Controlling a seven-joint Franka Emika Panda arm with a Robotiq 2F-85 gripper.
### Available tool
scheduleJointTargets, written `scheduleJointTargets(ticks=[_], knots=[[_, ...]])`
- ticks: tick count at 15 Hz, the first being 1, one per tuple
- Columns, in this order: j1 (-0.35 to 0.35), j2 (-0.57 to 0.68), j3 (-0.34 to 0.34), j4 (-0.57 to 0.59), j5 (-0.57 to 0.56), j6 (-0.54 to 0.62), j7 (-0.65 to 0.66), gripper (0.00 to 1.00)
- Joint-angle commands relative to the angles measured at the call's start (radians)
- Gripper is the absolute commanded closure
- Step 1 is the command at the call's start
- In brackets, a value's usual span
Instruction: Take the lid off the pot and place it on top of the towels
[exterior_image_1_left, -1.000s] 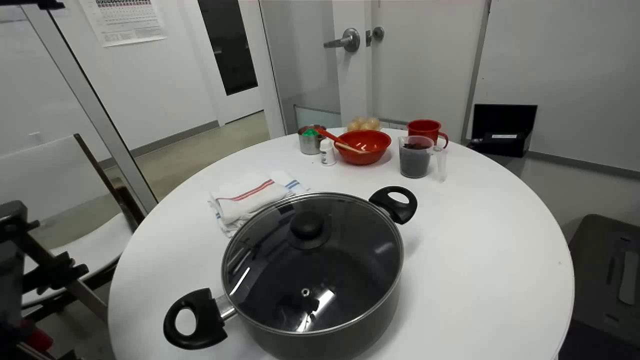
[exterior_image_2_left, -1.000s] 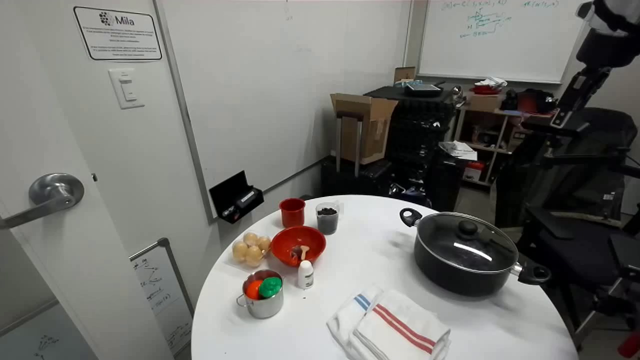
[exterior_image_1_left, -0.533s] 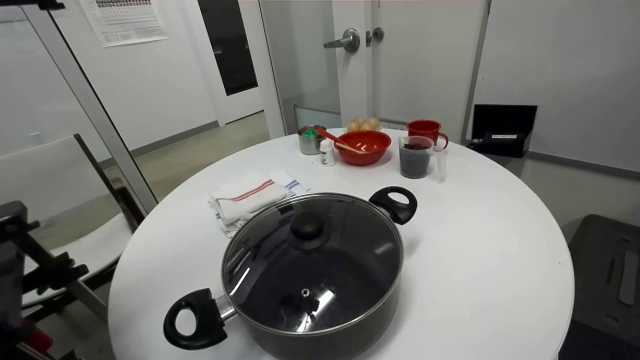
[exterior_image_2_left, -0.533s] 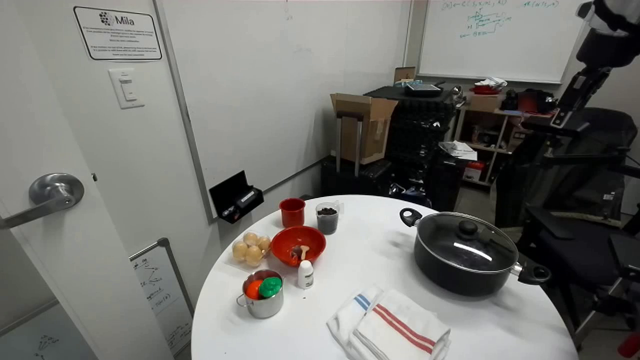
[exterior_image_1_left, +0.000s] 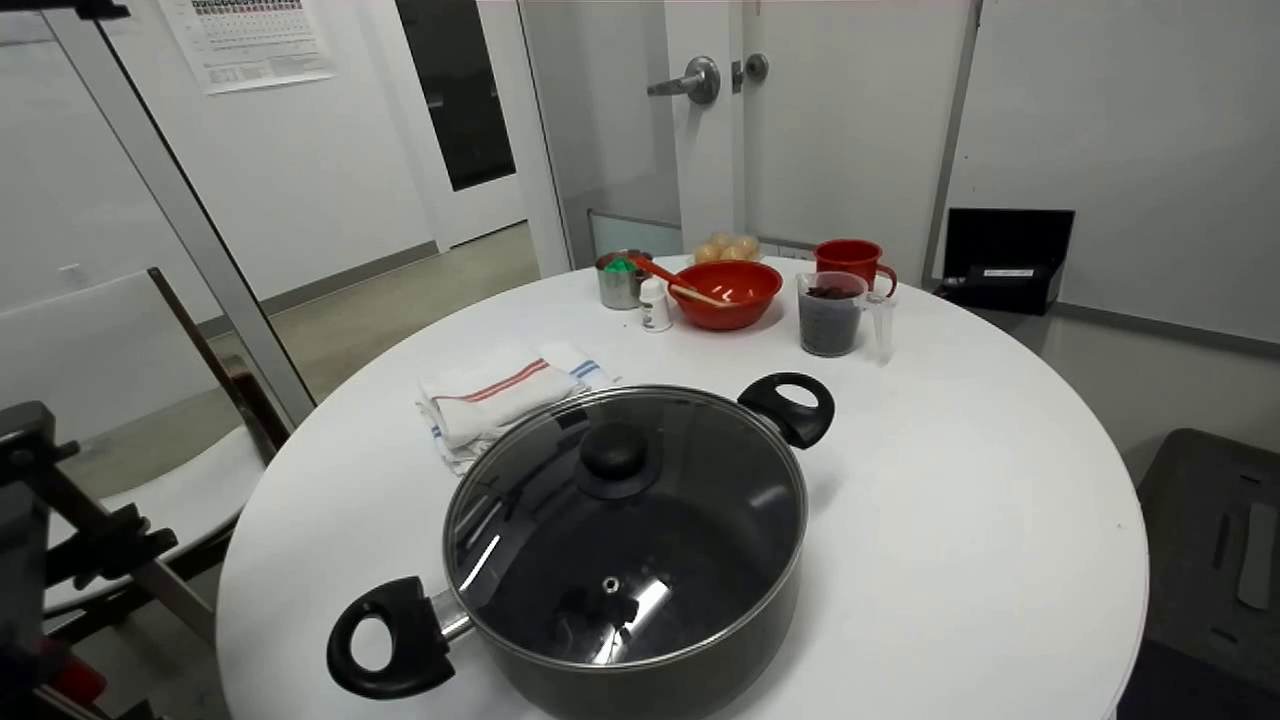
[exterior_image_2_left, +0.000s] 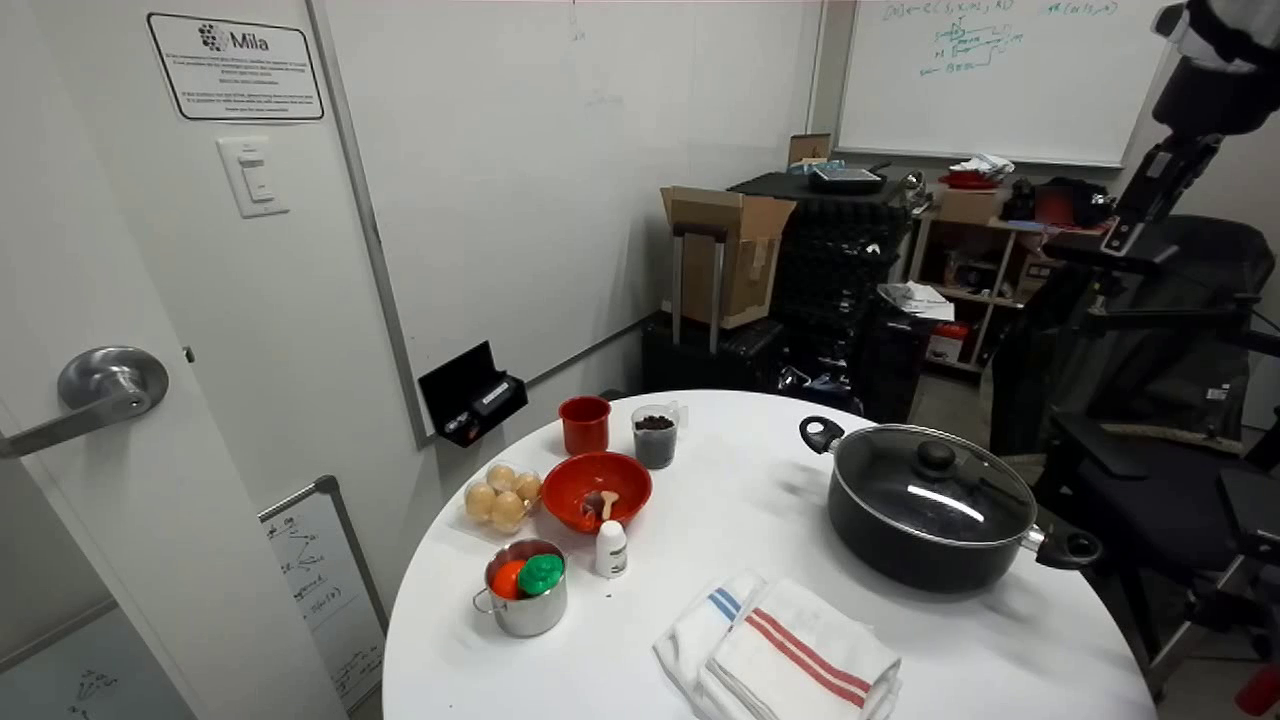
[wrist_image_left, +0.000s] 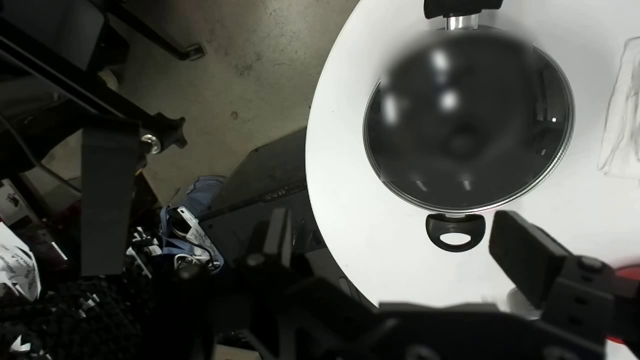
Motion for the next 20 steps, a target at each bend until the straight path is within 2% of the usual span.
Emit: scheduleJointTargets(ticks=[1, 5, 11, 15, 20], knots=[[0.009, -0.001, -0.009, 0.002, -0.004, -0.005, 0.003, 0.0], [0.011, 0.011, -0.01, 0.011, 0.001, -0.007, 0.001, 0.0], [0.068, 0.152, -0.045, 0.079, 0.061, 0.026, -0.077, 0.0], [0.122, 0.278, -0.083, 0.137, 0.163, 0.044, -0.18, 0.0], [0.174, 0.475, -0.104, 0.25, 0.352, 0.047, -0.396, 0.0]])
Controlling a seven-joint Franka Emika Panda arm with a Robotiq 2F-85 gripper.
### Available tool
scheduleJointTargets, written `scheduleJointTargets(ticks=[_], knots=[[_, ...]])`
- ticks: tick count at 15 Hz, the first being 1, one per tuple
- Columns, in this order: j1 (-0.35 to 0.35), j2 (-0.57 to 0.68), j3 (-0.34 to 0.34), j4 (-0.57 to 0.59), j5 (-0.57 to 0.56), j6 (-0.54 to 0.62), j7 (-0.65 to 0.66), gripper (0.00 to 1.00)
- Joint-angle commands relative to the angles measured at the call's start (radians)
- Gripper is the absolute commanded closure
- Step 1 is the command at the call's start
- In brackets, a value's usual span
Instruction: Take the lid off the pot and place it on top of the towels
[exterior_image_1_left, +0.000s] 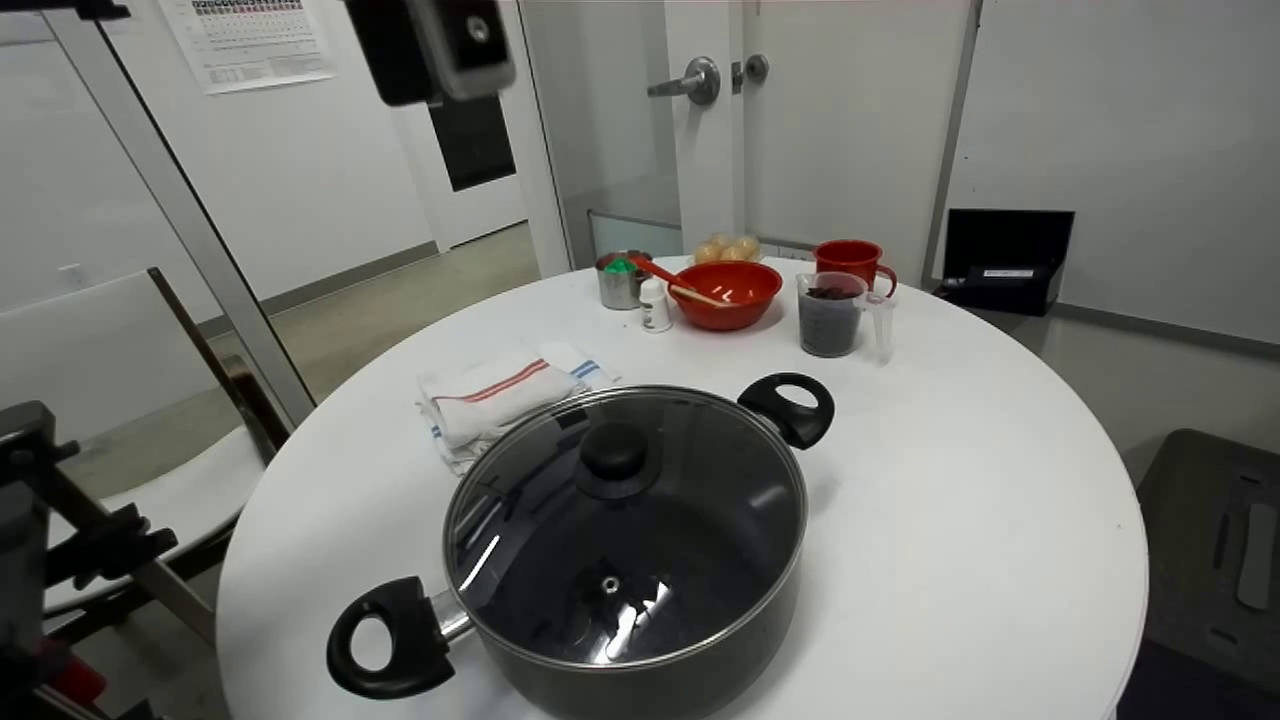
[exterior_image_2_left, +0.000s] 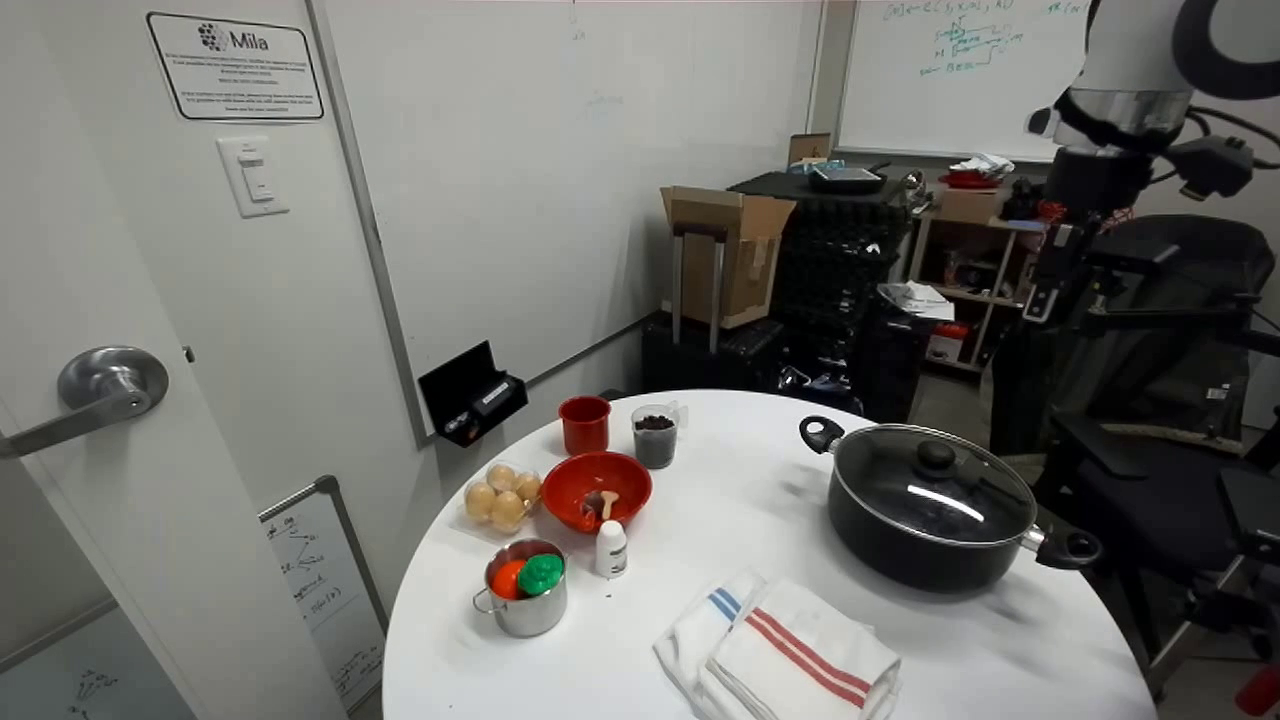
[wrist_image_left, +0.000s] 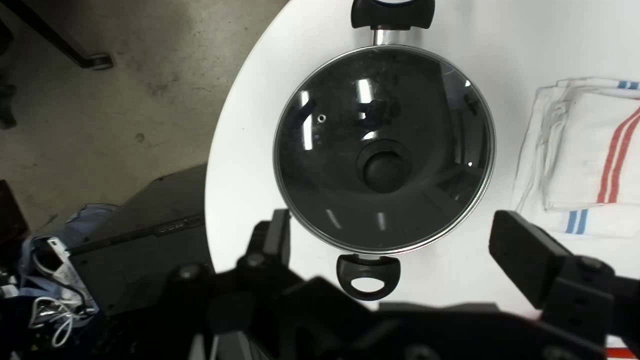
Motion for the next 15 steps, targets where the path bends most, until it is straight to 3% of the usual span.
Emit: scheduleJointTargets(ticks=[1, 5, 15], knots=[[0.033, 0.168, -0.016, 0.117, 0.143, -0.001, -0.165, 0.0], [0.012, 0.321, 0.016, 0.224, 0.223, -0.03, -0.236, 0.0], [0.001, 0.578, 0.055, 0.385, 0.178, -0.055, -0.14, 0.0]])
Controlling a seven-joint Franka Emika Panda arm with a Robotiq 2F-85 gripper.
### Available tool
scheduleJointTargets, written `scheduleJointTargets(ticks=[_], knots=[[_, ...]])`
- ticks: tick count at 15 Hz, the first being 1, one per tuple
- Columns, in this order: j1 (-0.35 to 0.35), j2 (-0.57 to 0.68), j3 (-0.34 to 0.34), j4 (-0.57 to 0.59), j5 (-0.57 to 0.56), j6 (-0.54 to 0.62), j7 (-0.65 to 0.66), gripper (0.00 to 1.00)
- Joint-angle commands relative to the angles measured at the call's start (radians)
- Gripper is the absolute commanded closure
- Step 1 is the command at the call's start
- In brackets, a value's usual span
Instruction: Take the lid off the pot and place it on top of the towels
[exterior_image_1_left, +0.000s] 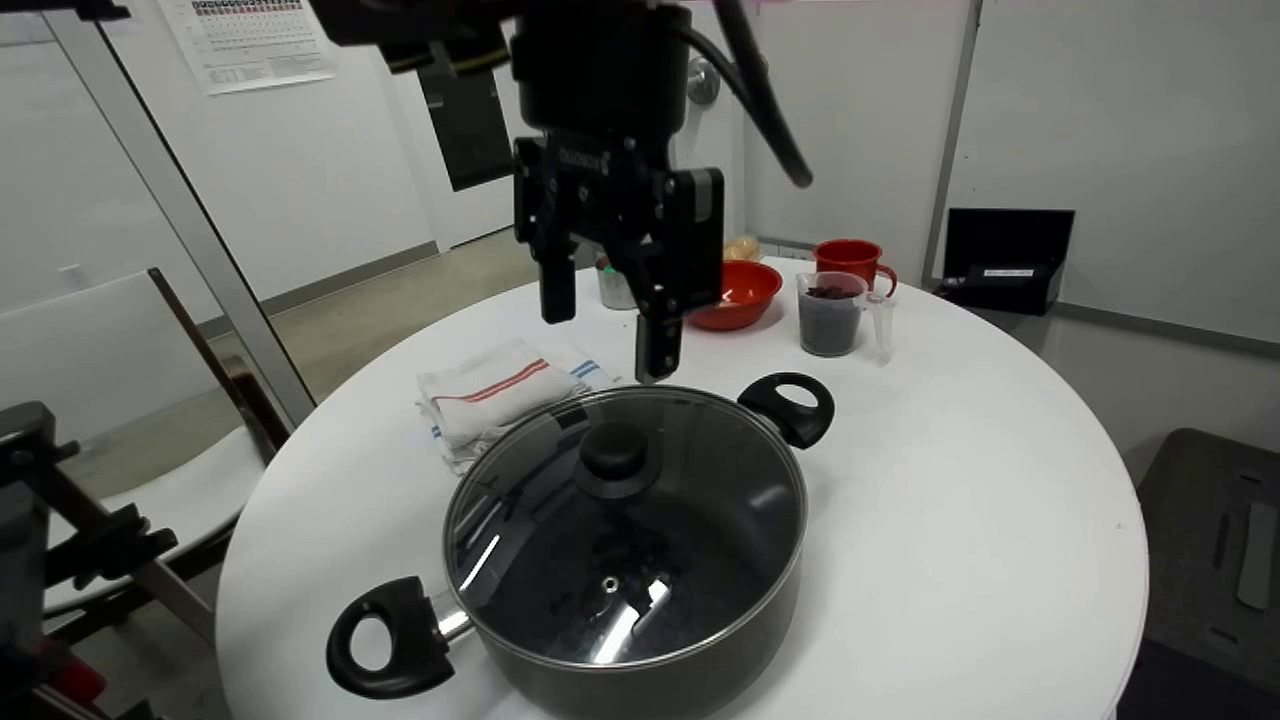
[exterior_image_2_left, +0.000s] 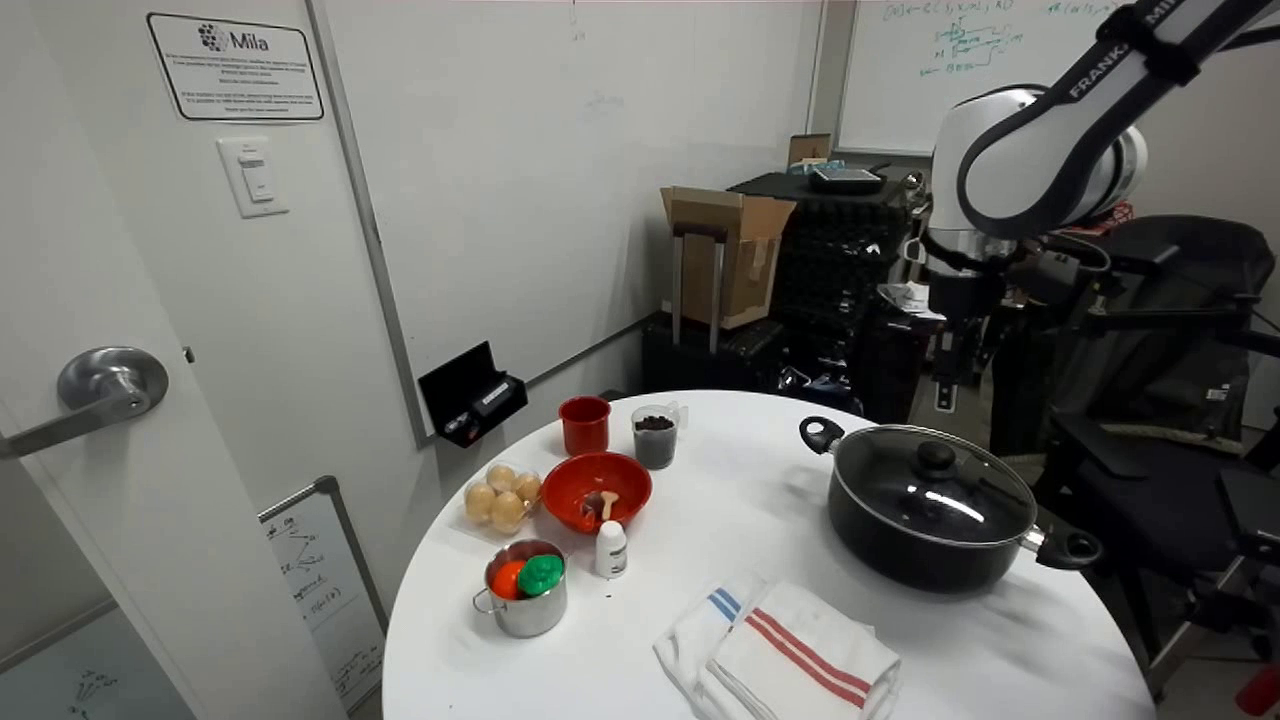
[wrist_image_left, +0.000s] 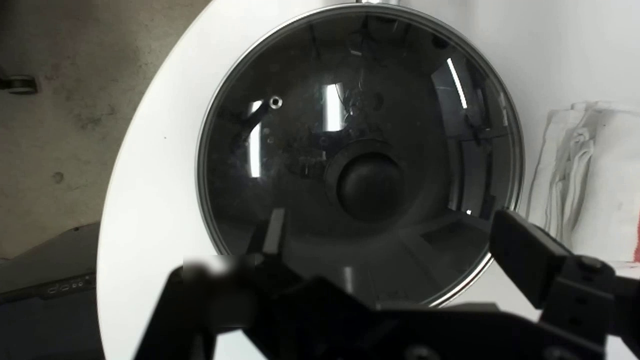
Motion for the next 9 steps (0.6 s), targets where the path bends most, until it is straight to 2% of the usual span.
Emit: scheduleJointTargets(ticks=[1, 9], knots=[[-0.017, 0.083, 0.028, 0.068, 0.0, -0.037, 0.023, 0.0], [-0.045, 0.216, 0.062, 0.124, 0.016, -0.039, 0.043, 0.0]])
